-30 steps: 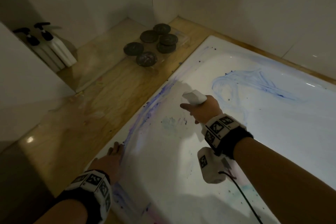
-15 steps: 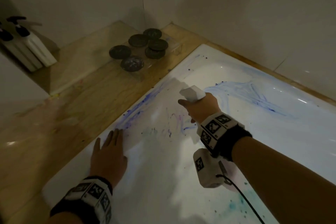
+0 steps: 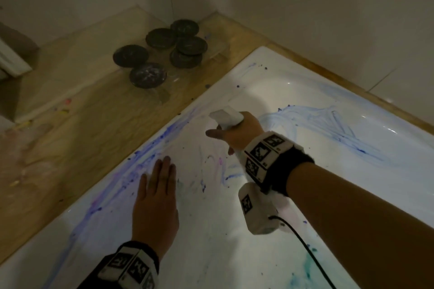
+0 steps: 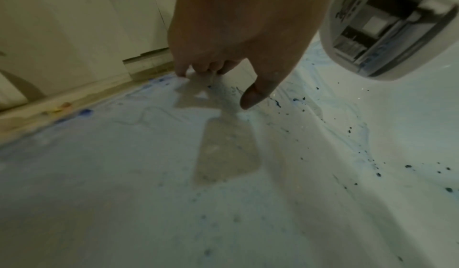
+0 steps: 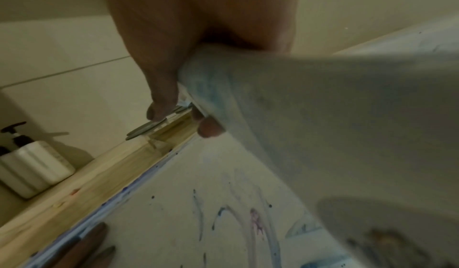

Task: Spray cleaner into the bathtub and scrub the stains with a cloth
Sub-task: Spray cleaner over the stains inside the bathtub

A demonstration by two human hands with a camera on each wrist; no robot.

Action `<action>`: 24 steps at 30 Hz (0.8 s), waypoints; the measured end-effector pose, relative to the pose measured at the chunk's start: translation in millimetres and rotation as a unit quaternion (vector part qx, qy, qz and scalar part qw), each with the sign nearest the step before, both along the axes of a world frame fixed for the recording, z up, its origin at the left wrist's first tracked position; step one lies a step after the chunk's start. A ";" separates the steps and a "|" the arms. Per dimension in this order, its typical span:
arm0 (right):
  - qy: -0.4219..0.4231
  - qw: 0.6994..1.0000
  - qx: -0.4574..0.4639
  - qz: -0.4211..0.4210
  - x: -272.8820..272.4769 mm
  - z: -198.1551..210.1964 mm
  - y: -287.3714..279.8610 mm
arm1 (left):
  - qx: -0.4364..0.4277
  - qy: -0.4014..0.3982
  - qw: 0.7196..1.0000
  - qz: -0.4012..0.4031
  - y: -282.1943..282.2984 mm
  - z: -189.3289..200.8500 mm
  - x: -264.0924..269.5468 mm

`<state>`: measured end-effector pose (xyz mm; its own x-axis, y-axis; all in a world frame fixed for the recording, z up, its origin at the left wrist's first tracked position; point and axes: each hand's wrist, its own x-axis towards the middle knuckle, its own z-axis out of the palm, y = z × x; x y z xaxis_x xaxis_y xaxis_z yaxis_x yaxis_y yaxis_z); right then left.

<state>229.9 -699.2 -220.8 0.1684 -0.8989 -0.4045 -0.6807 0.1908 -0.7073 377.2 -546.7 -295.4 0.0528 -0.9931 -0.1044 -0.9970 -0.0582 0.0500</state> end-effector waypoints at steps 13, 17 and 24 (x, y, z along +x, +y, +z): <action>0.013 0.986 -0.034 -0.163 -51.1 -7.1 -51.3 | -0.010 -0.052 0.999 -0.007 -16.6 -7.2 -15.4; 0.038 0.979 -0.049 -0.194 -71.1 0.9 -66.9 | -0.010 -0.059 0.998 -0.016 -18.7 -7.3 -15.0; 0.029 0.971 -0.048 -0.234 -77.0 5.3 -79.2 | 0.015 -0.059 0.998 -0.015 -18.7 -5.0 -14.9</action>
